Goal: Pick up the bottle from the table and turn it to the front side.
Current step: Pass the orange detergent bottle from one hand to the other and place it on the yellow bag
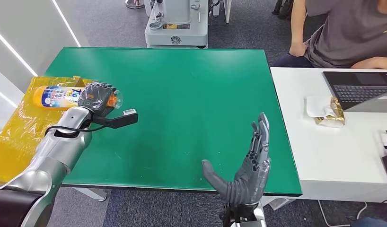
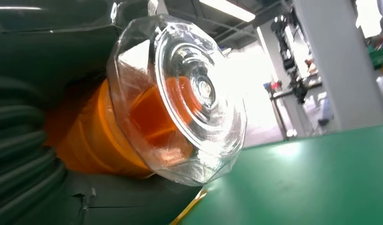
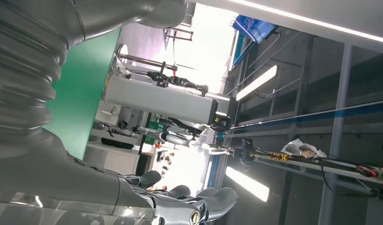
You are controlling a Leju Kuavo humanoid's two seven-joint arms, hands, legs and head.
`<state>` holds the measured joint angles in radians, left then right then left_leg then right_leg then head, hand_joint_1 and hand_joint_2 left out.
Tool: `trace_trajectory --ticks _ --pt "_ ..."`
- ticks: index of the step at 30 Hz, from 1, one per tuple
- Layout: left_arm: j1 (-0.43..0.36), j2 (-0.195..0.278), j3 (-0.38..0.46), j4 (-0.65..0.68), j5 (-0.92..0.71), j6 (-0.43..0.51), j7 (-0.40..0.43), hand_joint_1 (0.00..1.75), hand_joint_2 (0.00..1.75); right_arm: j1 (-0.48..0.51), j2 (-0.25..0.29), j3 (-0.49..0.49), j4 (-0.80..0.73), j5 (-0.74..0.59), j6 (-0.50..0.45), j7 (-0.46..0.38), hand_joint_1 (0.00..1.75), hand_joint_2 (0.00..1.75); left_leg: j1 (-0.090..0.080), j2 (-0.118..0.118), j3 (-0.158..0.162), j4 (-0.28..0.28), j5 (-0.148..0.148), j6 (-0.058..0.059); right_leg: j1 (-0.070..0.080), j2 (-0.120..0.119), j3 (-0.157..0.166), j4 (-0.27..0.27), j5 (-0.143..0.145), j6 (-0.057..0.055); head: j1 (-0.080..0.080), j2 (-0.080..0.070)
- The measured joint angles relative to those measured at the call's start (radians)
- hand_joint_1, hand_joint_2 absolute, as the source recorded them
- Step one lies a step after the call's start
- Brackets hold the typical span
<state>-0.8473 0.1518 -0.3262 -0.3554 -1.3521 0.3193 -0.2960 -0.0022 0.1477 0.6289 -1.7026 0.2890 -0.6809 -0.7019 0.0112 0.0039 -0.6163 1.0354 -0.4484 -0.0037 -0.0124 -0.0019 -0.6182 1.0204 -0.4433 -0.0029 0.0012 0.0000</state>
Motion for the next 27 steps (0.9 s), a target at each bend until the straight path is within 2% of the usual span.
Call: trace_trajectory --ticks 10,27 --pt "0.087 0.026 0.000 0.023 -0.009 0.008 0.045 1.75 1.75 0.031 -0.010 -0.007 -0.031 0.026 -0.001 0.000 0.00 1.75 0.000 0.000 0.000 0.000 0.000 0.000 0.000 0.000 0.000 0.000 -0.001 -0.001 0.000 0.000" --pt "0.131 0.044 0.000 0.034 -0.045 0.046 0.085 1.75 1.75 0.042 -0.015 -0.007 -0.036 0.042 -0.001 0.000 0.00 1.75 0.000 0.000 0.000 0.000 0.000 0.000 0.000 0.000 -0.001 0.000 -0.001 -0.001 0.000 0.000"
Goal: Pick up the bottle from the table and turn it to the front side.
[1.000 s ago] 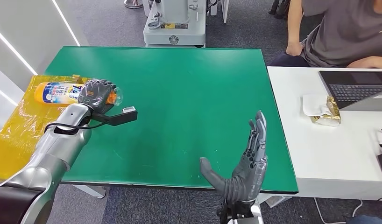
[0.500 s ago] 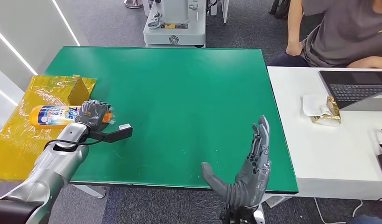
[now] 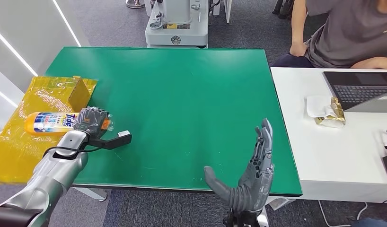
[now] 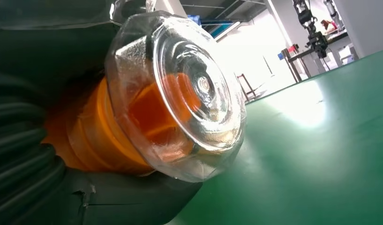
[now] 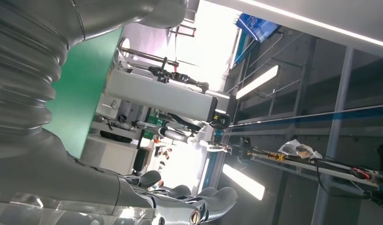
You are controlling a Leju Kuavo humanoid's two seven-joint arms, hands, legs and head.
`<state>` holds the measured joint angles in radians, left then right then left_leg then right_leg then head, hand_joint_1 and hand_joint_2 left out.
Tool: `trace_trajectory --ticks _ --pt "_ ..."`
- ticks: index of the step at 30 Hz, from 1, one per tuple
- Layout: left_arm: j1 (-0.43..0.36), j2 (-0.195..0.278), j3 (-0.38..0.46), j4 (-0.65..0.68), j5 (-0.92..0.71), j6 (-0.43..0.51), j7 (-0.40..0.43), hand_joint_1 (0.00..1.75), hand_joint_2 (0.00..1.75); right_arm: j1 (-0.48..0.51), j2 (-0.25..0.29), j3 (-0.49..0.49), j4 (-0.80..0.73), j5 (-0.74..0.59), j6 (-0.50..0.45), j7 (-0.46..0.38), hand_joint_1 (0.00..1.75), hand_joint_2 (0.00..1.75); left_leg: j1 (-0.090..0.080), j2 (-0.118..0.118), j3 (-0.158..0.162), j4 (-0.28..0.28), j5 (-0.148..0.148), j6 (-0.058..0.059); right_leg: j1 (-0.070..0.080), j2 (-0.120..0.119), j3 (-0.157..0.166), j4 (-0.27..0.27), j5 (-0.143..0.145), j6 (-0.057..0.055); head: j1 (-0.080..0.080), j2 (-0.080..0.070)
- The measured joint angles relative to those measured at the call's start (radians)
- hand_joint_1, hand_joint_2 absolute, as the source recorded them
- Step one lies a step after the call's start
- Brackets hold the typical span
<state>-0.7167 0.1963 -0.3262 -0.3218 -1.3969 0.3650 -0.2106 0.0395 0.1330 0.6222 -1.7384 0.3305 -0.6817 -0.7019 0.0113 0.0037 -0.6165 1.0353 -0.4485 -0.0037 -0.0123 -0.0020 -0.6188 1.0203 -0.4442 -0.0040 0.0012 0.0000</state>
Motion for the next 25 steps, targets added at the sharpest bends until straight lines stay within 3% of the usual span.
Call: trace_trajectory --ticks 22,23,24,25 --pt "0.052 -0.048 0.000 0.031 -0.041 -0.018 0.031 1.75 1.75 0.026 -0.004 -0.009 0.000 0.032 0.000 0.000 0.00 1.75 0.000 0.000 0.000 0.000 0.000 0.000 0.000 0.000 0.000 0.000 0.000 0.000 0.000 0.000" --pt "0.052 -0.050 0.000 0.031 -0.041 -0.019 0.031 1.67 1.75 0.026 -0.004 -0.010 0.000 0.035 0.000 0.000 0.00 1.75 0.000 0.000 0.000 0.000 0.000 0.000 0.000 0.000 0.000 0.000 0.000 0.000 0.000 0.000" --pt "0.052 -0.052 0.000 0.031 -0.042 -0.019 0.031 1.24 1.75 0.027 -0.004 -0.010 -0.001 0.038 0.000 0.000 0.00 1.75 0.000 0.000 0.000 0.000 0.000 0.000 0.000 0.000 0.000 0.000 0.000 0.000 0.000 0.000" --pt "0.052 -0.052 0.000 0.031 -0.043 -0.020 0.031 1.08 1.75 0.028 -0.004 -0.011 -0.001 0.040 0.000 0.000 0.00 1.75 0.000 0.000 0.000 0.000 0.000 0.000 0.000 0.000 0.000 0.000 0.000 0.000 0.000 0.000"
